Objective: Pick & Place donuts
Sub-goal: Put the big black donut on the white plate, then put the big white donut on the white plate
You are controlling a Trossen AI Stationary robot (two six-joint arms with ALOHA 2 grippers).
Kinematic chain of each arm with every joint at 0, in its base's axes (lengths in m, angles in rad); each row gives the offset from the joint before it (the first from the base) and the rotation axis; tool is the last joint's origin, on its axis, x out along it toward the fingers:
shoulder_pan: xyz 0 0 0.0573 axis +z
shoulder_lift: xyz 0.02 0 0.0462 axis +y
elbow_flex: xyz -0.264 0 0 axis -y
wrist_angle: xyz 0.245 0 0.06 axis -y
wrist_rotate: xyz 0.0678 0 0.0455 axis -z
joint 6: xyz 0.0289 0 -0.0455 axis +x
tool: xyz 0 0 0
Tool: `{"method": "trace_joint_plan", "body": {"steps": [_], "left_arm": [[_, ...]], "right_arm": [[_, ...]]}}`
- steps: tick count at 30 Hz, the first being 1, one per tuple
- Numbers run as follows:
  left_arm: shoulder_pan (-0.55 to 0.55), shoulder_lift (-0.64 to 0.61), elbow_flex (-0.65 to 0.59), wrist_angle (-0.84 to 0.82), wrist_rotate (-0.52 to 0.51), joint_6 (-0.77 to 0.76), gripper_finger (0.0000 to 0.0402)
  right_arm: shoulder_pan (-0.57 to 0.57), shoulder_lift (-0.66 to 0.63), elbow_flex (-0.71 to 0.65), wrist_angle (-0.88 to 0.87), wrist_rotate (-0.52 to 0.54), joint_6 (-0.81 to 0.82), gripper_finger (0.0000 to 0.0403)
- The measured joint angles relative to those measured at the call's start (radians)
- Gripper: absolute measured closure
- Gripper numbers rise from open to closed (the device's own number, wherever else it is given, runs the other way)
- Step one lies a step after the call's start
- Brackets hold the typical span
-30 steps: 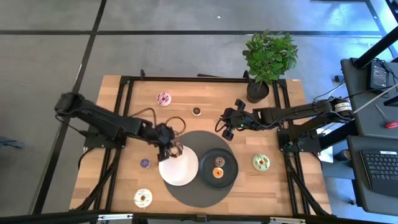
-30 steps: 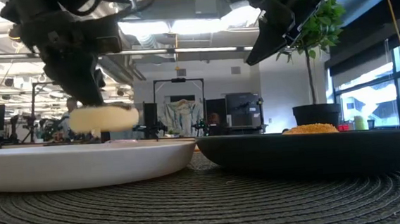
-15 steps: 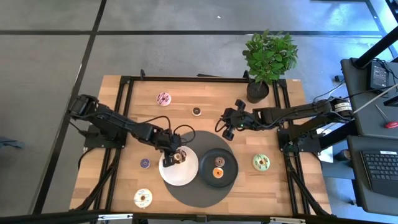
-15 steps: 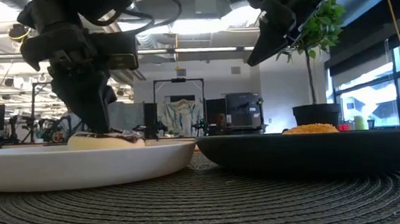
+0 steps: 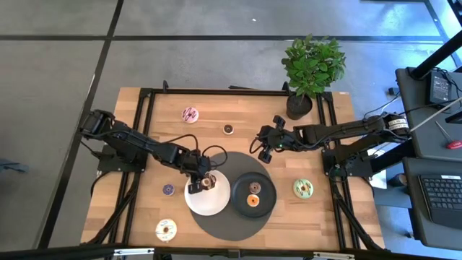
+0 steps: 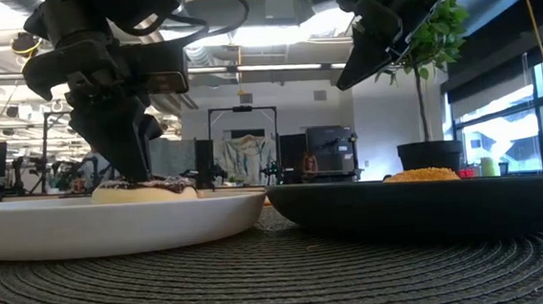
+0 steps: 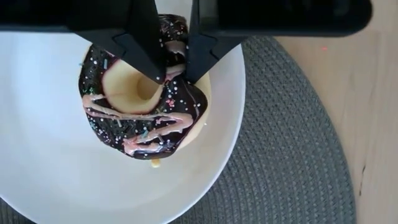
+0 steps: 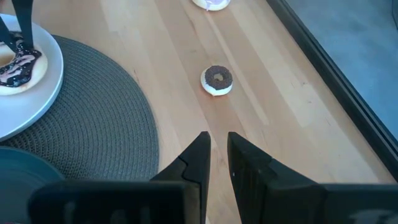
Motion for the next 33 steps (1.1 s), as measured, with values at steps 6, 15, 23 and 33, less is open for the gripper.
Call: {"method": "trace_joint_plan", "body": {"steps": [6,15,23,33], "left_arm": [[0.000,0.000,0.000,0.000,0.000,0.005,0.0321],[0.000,0.000,0.046,-0.074,-0.035,0.003,0.0280],[0.000,-0.001,0.120,-0.206,-0.068,-0.002,0.0270],[-0.010,-0.057,0.122,-0.373,-0.061,-0.140,0.0264]], "right_arm": [[0.000,0.000,0.000,0.000,0.000,0.000,0.0344],[0.000,0.000,0.000,0.000,-0.001,0.001,0.0344],[0.000,0.000,0.000,-0.001,-0.001,0.000,0.0344],[0.000,0.000,-0.009,-0.020,-0.002,0.001,0.0344]]}}
